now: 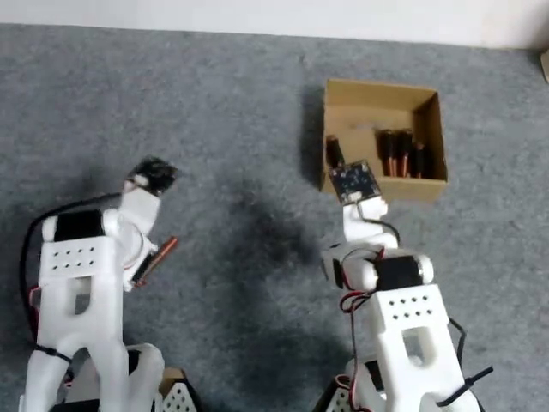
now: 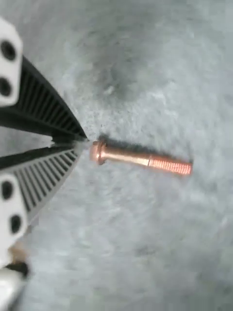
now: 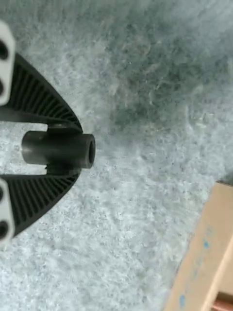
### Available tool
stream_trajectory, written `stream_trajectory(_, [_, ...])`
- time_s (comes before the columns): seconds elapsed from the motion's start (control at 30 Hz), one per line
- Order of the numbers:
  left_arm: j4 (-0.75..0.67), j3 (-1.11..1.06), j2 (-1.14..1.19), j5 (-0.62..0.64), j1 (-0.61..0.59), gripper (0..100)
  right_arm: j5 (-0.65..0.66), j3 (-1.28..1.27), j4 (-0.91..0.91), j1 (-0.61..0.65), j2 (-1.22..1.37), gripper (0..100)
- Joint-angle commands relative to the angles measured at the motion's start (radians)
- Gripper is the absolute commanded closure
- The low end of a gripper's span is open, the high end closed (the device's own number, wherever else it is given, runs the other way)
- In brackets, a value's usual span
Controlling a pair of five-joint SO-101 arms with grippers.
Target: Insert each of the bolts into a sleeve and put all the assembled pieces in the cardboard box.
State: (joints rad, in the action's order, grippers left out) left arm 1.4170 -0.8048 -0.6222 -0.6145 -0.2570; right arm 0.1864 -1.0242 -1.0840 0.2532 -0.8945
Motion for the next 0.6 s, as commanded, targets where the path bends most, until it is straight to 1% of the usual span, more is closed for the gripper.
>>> stream_trajectory(0.0, [0.112, 0.067, -0.002, -0.121, 0.091, 99, 0.012, 0.002, 0.027, -0.035, -0.022, 99.3])
stream_trajectory(0.1, [0.167, 0.054, -0.001, -0.149, 0.156, 99, 0.012, -0.001, 0.031, -0.074, -0.022, 99.3])
stream_trajectory(0.23, [0.173, 0.004, -0.001, -0.149, 0.226, 90, 0.012, -0.007, 0.031, -0.084, -0.022, 99.3])
stream_trajectory(0.3, [0.172, -0.019, -0.001, -0.149, 0.237, 87, 0.012, -0.007, 0.031, -0.084, -0.022, 99.3])
stream_trajectory(0.47, [0.083, -0.077, -0.001, -0.153, 0.223, 88, 0.012, -0.008, 0.033, -0.084, -0.022, 99.3])
stream_trajectory(0.57, [-0.014, -0.145, -0.001, -0.207, 0.217, 88, 0.012, -0.008, 0.033, -0.084, -0.022, 99.3])
